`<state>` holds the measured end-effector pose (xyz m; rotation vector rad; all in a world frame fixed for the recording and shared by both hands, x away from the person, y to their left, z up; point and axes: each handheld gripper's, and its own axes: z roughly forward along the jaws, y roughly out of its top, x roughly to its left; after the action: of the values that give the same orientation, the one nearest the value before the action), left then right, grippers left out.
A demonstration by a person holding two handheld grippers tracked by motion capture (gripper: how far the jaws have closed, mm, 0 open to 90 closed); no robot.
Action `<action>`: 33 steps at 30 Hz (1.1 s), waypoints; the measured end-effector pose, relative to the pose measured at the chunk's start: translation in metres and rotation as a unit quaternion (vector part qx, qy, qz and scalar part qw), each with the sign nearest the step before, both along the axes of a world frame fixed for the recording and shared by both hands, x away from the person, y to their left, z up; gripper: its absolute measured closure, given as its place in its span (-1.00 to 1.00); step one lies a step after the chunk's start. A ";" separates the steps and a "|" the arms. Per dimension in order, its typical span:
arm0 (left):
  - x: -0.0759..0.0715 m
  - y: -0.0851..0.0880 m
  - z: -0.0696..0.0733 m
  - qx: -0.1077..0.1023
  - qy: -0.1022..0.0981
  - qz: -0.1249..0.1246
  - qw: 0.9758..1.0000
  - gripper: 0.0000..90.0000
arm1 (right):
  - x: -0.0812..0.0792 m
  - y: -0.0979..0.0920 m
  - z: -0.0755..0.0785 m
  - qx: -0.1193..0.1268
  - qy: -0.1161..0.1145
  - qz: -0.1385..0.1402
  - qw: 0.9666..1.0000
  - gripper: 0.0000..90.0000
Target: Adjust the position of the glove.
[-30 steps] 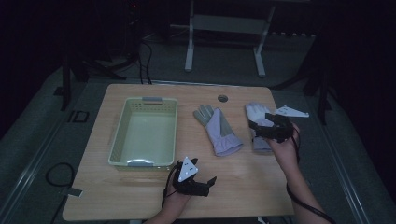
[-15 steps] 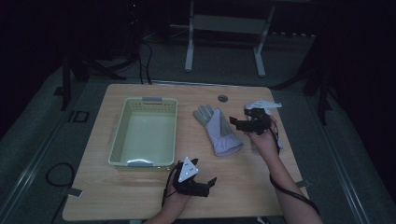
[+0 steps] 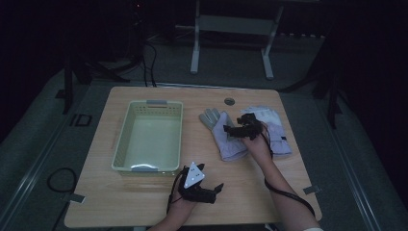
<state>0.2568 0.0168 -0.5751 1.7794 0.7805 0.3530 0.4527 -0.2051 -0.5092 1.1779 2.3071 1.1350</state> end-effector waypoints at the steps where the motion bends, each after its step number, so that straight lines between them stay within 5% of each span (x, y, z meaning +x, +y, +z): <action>1: 0.000 0.000 0.000 0.000 0.000 0.000 1.000 -0.91 | 0.001 0.001 -0.003 -0.002 0.006 0.000 1.000 -0.45; 15: -0.001 -0.001 0.000 0.003 -0.001 -0.002 1.000 -0.91 | 0.007 0.007 -0.039 -0.035 0.034 0.003 0.999 -0.01; 19: -0.001 -0.001 0.000 0.004 -0.002 -0.002 1.000 -0.91 | 0.007 0.008 -0.040 -0.033 0.048 0.004 0.998 0.19; 25: -0.001 -0.001 0.000 0.005 -0.002 -0.002 1.000 -0.91 | 0.003 0.013 -0.034 -0.058 0.041 0.003 0.997 0.81; 33: -0.001 -0.001 0.000 0.005 -0.001 -0.001 1.000 -0.91 | -0.009 0.013 -0.018 -0.034 0.030 -0.016 0.999 0.90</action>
<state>0.2563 0.0156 -0.5749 1.7886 0.7756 0.3573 0.4436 -0.1920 -0.5272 1.2355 2.3428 1.0162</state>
